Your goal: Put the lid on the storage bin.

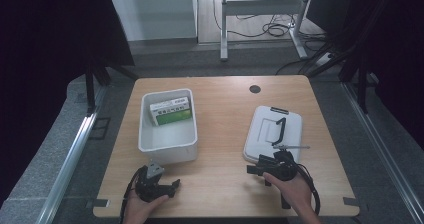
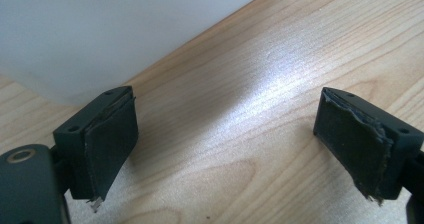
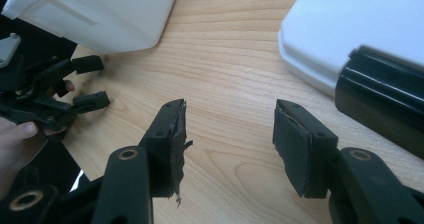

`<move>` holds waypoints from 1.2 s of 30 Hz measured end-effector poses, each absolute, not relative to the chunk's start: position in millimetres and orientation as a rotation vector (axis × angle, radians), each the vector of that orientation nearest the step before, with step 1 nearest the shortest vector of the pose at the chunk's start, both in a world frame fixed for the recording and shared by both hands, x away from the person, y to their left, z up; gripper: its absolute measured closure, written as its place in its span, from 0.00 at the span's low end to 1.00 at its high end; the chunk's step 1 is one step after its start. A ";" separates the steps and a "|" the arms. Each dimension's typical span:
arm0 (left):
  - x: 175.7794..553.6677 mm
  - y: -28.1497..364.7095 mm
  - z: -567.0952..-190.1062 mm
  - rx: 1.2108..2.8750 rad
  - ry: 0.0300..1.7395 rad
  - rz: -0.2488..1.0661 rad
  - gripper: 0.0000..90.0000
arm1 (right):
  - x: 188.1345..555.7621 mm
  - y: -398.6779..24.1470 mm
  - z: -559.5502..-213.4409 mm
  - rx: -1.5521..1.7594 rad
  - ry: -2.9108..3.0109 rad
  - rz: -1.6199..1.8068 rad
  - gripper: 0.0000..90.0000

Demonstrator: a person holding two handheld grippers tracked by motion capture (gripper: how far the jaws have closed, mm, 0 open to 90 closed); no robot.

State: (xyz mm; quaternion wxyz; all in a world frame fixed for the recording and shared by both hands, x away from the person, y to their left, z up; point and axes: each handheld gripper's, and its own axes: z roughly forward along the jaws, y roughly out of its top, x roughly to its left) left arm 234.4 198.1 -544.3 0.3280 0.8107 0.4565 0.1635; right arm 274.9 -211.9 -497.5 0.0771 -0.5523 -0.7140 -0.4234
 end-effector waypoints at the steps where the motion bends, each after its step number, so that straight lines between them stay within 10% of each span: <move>1: 233.5 198.2 -544.3 2.124 1.193 0.428 0.12 | 274.9 -211.8 -497.0 -1.657 -2.136 -1.272 0.53; 36: 233.3 199.5 -544.2 2.125 1.181 0.426 0.13 | 277.4 -214.7 -490.9 -1.663 -2.179 -1.254 0.53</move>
